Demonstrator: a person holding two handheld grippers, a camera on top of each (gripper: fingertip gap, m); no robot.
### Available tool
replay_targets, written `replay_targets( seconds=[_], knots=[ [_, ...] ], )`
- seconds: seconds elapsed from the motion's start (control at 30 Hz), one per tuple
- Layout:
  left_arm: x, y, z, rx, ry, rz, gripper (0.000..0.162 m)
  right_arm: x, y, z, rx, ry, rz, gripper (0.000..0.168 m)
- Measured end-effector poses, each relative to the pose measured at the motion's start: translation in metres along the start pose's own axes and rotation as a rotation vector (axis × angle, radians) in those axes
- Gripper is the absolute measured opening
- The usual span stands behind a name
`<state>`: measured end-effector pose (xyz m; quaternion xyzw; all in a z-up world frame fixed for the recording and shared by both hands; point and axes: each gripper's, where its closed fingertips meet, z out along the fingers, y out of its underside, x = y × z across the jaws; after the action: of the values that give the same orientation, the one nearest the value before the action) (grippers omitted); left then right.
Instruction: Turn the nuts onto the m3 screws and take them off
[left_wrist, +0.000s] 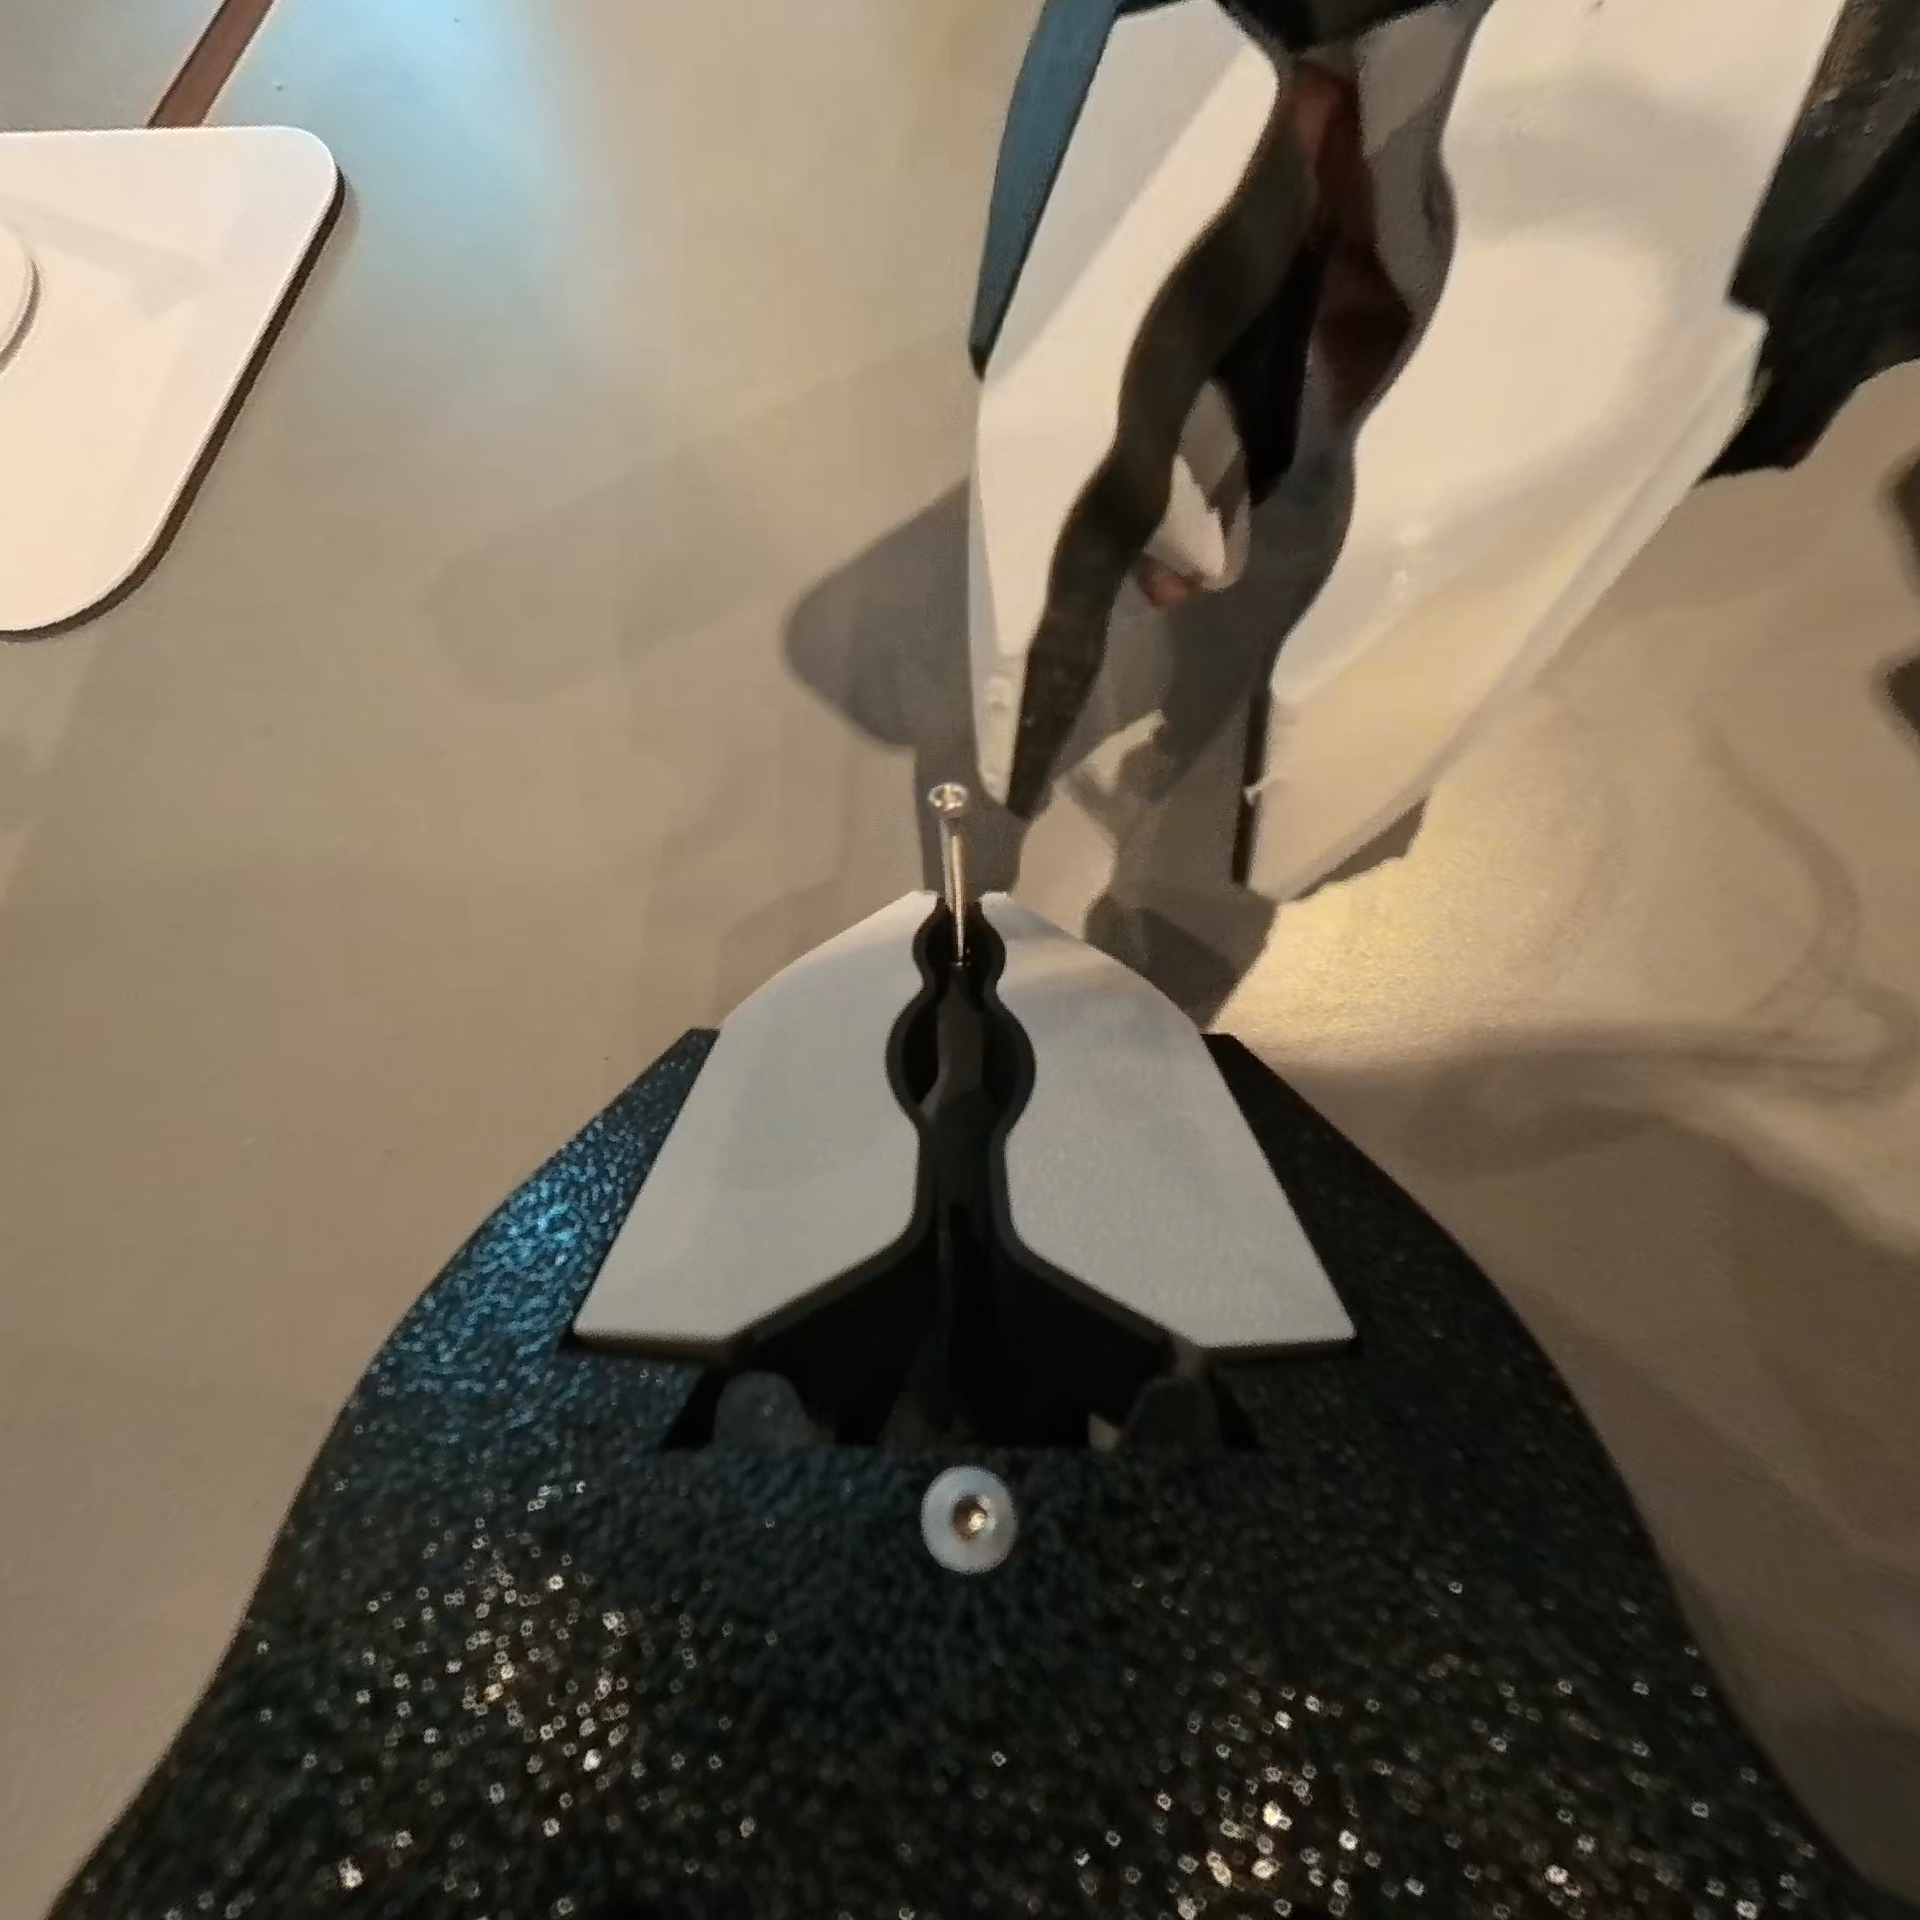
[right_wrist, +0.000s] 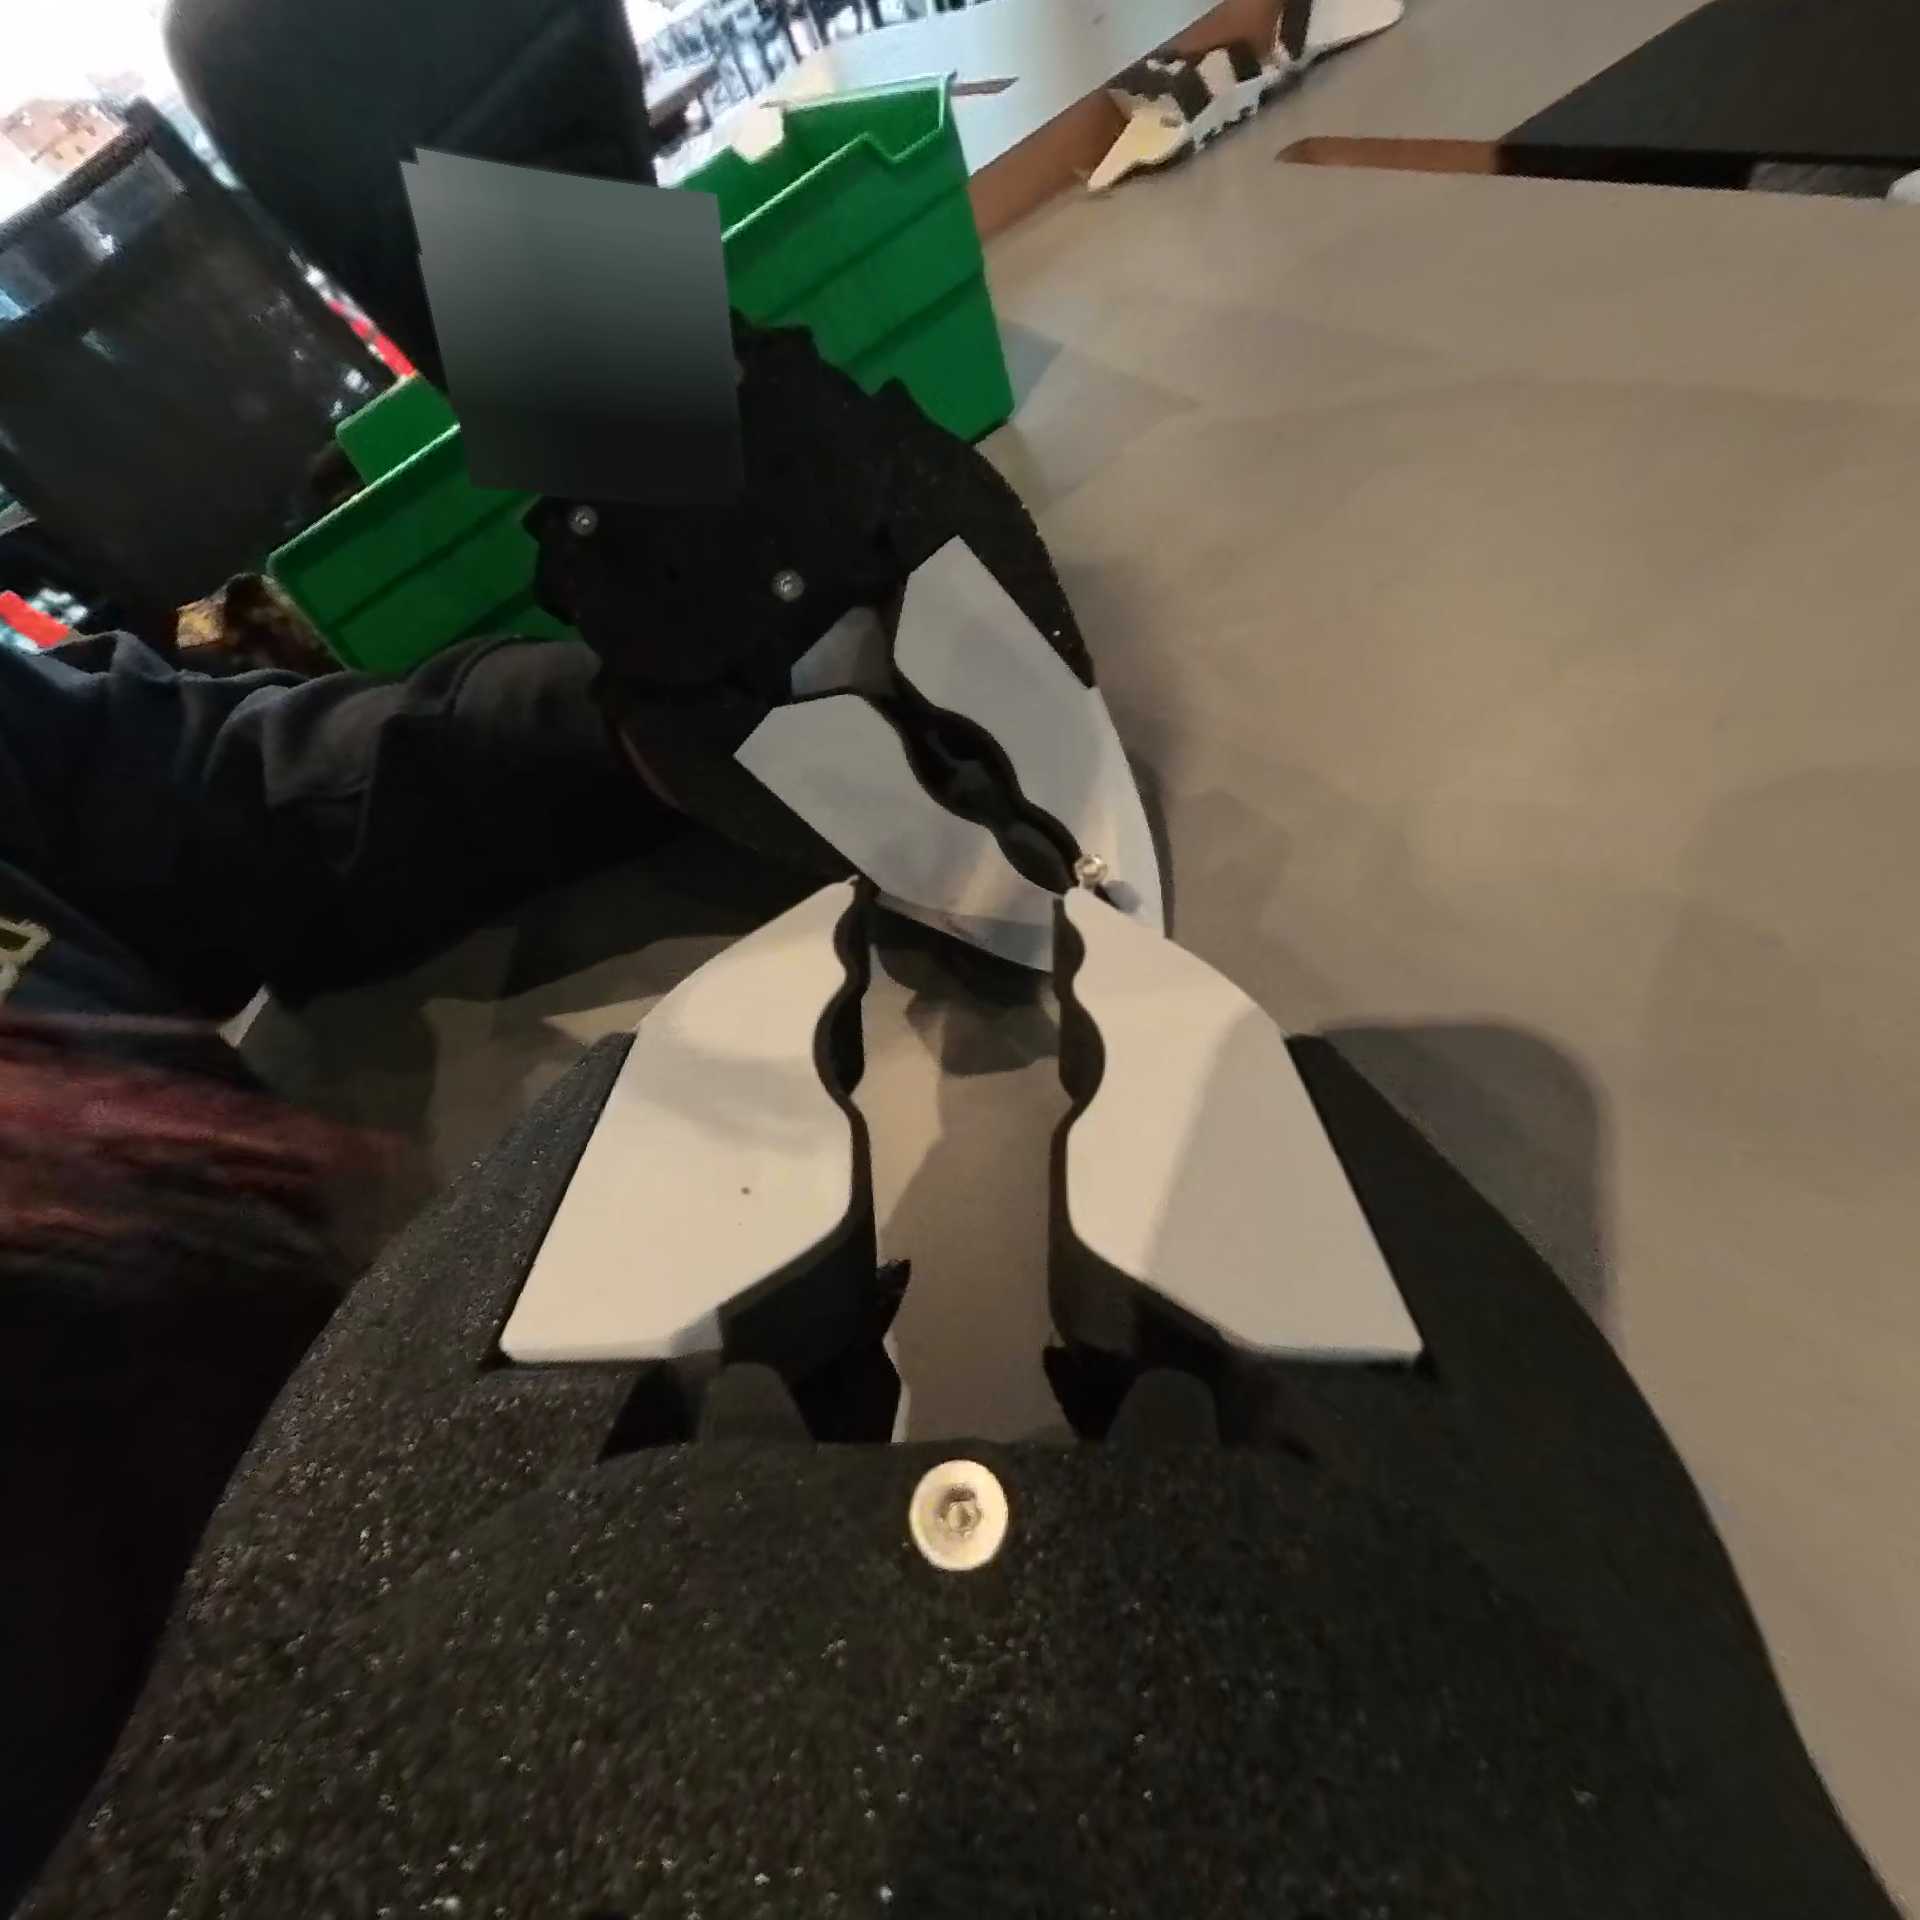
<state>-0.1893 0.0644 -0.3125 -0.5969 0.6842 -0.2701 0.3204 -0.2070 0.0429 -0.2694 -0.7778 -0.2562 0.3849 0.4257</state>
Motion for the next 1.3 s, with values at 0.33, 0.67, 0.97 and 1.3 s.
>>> replay_targets(
  seconds=[0.33,0.67,0.97,1.3],
  knots=[
    [-0.0001,0.0000,0.0000,0.000,-0.001,-0.001,0.002,0.0026,-0.0045,0.0001,0.022,0.032,-0.046,0.033],
    [-0.0003,-0.0002,-0.0001,0.001,-0.002,-0.003,0.002,0.0037,-0.0061,0.0018,0.022,0.043,-0.068,0.033],
    [-0.0002,-0.0001,-0.0001,-0.001,-0.001,-0.004,0.002,0.0068,-0.0080,0.0019,0.031,0.067,-0.072,0.034],
    [-0.0005,-0.0001,0.0000,-0.001,-0.001,-0.009,0.002,0.0067,-0.0089,-0.0029,0.037,0.049,-0.103,0.024]
  ],
)
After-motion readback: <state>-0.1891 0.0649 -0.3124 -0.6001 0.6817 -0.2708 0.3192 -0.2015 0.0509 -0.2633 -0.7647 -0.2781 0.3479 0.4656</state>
